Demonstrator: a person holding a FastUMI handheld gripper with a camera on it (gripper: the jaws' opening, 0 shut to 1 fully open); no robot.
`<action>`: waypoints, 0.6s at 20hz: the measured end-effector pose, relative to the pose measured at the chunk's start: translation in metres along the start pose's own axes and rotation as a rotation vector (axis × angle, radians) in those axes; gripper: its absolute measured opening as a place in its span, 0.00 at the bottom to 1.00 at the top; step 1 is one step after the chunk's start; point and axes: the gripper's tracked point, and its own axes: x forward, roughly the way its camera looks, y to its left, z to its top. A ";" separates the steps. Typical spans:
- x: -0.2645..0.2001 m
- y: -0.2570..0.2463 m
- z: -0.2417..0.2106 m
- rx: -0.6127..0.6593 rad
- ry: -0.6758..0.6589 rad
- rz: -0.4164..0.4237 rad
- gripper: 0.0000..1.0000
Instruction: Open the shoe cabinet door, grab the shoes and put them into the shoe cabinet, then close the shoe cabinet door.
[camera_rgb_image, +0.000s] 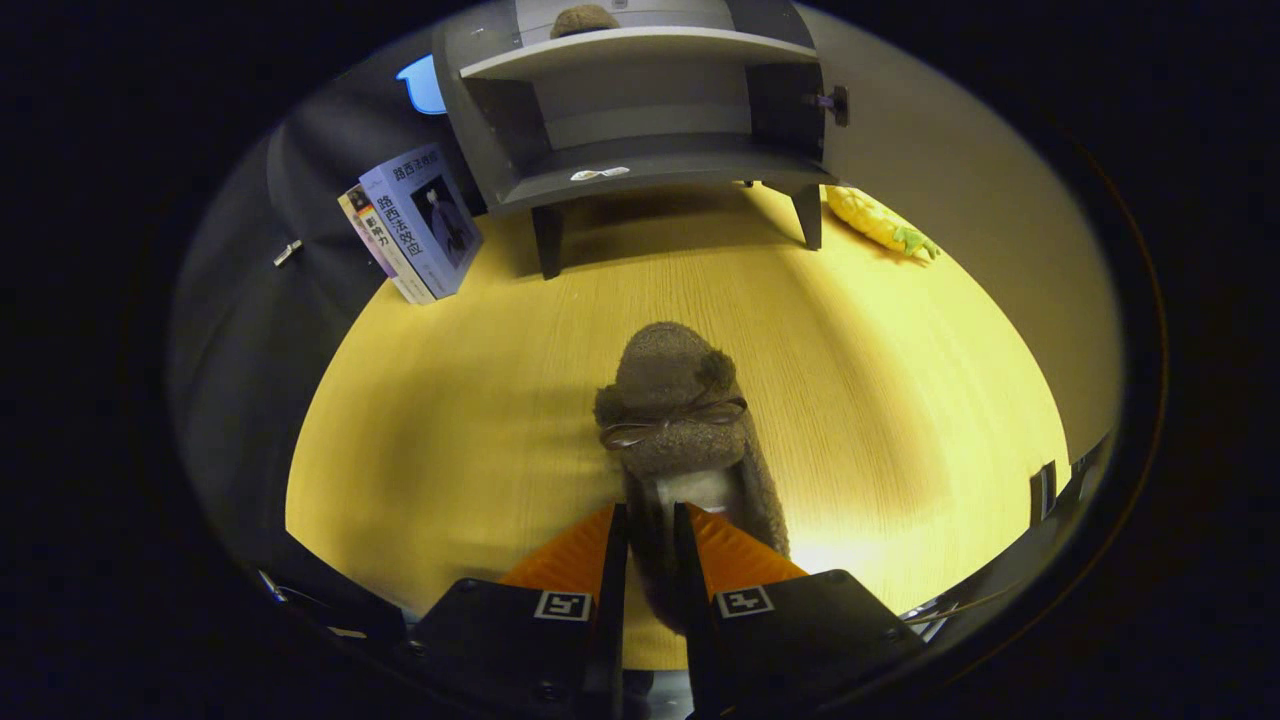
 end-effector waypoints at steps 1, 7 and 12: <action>0.005 0.001 0.000 0.000 0.003 0.001 0.31; 0.029 0.006 0.008 -0.022 -0.018 -0.009 0.31; 0.050 0.007 0.021 -0.037 -0.028 -0.023 0.31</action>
